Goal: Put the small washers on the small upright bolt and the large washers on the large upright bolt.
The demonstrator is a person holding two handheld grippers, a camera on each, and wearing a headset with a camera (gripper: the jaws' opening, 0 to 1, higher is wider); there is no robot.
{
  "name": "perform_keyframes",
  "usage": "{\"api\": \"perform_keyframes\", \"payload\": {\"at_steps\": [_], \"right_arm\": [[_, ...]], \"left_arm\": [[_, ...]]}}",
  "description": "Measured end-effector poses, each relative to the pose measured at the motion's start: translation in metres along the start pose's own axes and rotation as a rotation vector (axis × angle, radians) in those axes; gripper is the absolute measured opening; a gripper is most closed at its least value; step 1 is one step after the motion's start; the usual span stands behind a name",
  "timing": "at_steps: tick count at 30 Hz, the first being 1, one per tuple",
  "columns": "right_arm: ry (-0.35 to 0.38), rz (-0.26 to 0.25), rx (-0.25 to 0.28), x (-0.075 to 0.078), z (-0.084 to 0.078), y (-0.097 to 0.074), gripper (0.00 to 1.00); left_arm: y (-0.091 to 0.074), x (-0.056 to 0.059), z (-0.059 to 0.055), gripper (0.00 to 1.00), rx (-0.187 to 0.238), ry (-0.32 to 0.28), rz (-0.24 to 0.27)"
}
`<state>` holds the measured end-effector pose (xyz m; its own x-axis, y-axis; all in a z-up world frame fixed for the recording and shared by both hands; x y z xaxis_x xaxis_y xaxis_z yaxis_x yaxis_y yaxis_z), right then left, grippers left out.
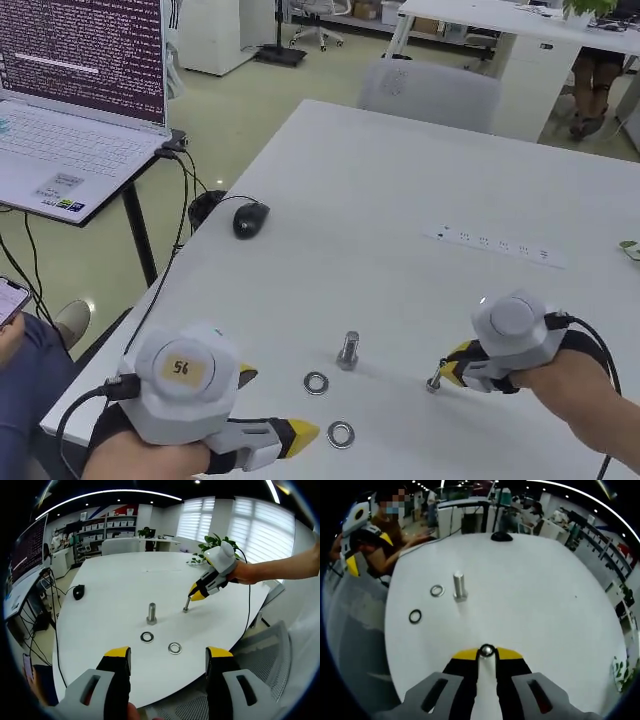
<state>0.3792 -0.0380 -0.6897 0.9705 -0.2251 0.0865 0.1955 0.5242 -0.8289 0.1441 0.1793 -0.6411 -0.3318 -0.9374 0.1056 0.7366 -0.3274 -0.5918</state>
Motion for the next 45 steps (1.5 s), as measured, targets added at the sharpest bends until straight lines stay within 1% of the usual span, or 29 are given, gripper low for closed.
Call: {"api": "perform_keyframes", "payload": {"at_steps": [22,26,32,33,36,39,43,45], "right_arm": [[-0.013,0.013,-0.054,0.002,0.002,0.007,0.13],[-0.021,0.018,-0.075,0.0,0.0,0.011,0.13],[-0.02,0.024,-0.104,0.0,-0.006,0.024,0.13],[-0.018,0.025,-0.111,0.001,-0.008,0.028,0.13],[-0.02,0.026,-0.125,-0.001,-0.011,0.032,0.13],[0.001,0.031,-0.137,0.0,-0.014,0.039,0.13],[0.005,0.028,-0.147,0.0,-0.015,0.041,0.14],[0.011,0.023,-0.14,0.001,-0.015,0.041,0.14]], "left_arm": [[0.001,0.001,-0.001,0.6,-0.003,-0.002,-0.003],[0.001,0.001,-0.001,0.6,-0.005,-0.002,-0.002],[0.0,0.0,-0.001,0.6,-0.004,-0.001,0.0],[0.0,-0.001,-0.001,0.6,-0.004,-0.001,0.001],[-0.002,-0.001,0.0,0.6,-0.005,-0.003,0.004],[-0.002,-0.002,-0.001,0.6,-0.009,-0.002,0.006],[-0.002,-0.002,-0.001,0.6,-0.009,-0.004,0.009],[-0.002,-0.003,0.0,0.59,-0.01,-0.004,0.01]]}}
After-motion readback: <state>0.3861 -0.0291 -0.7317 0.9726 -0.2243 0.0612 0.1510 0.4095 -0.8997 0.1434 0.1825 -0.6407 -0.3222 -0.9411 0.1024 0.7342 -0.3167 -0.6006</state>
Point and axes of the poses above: the centre of the closed fingertips' face, and the gripper's own axes: y roughly forward along the fingers, x roughly to its right, z roughly out of its top, the point moved 9 cm from there along -y, roughly backward along the fingers, and after that the axes turned 4 degrees about y, right-handed, at the moved point
